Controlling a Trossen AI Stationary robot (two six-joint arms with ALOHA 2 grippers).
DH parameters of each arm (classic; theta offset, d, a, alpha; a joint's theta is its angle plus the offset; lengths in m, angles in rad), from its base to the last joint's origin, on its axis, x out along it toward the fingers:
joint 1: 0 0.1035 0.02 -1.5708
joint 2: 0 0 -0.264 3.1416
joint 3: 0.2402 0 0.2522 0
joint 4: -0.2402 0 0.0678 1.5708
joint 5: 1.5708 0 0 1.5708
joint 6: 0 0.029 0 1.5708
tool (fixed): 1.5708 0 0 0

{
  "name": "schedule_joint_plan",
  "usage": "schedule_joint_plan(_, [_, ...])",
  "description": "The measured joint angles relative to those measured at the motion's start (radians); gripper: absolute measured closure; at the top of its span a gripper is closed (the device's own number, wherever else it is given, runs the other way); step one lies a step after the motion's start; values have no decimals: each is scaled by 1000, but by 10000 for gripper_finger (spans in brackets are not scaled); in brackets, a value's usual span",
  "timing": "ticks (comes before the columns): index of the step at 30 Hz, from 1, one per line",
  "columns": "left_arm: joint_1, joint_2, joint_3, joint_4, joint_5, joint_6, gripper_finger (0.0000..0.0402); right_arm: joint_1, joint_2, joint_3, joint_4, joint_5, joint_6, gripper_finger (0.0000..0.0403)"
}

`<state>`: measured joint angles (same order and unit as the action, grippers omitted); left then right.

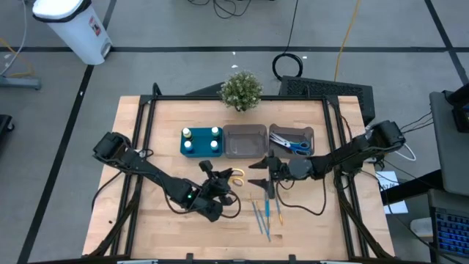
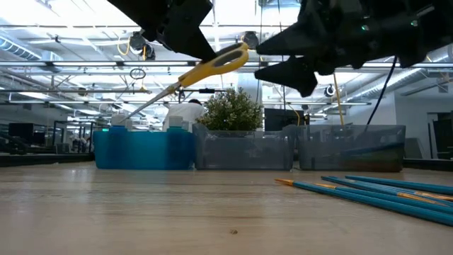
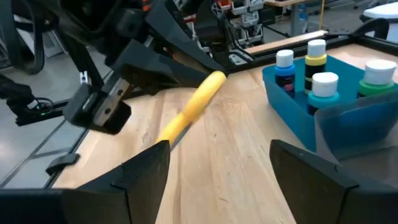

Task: Pick & Place Paint Supplies
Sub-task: Put the yellow scissor into the right black bin

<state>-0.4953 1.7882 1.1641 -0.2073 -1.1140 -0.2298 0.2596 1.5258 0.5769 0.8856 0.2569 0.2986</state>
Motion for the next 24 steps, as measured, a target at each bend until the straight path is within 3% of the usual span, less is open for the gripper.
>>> schedule_joint_plan(11, [-1,0,0,-4,15,14,389,2,118,152,-34,-58,76,141])
schedule_joint_plan(24, [0,0,0,-2,39,11,389,-38,235,257,-68,-51,187,165])
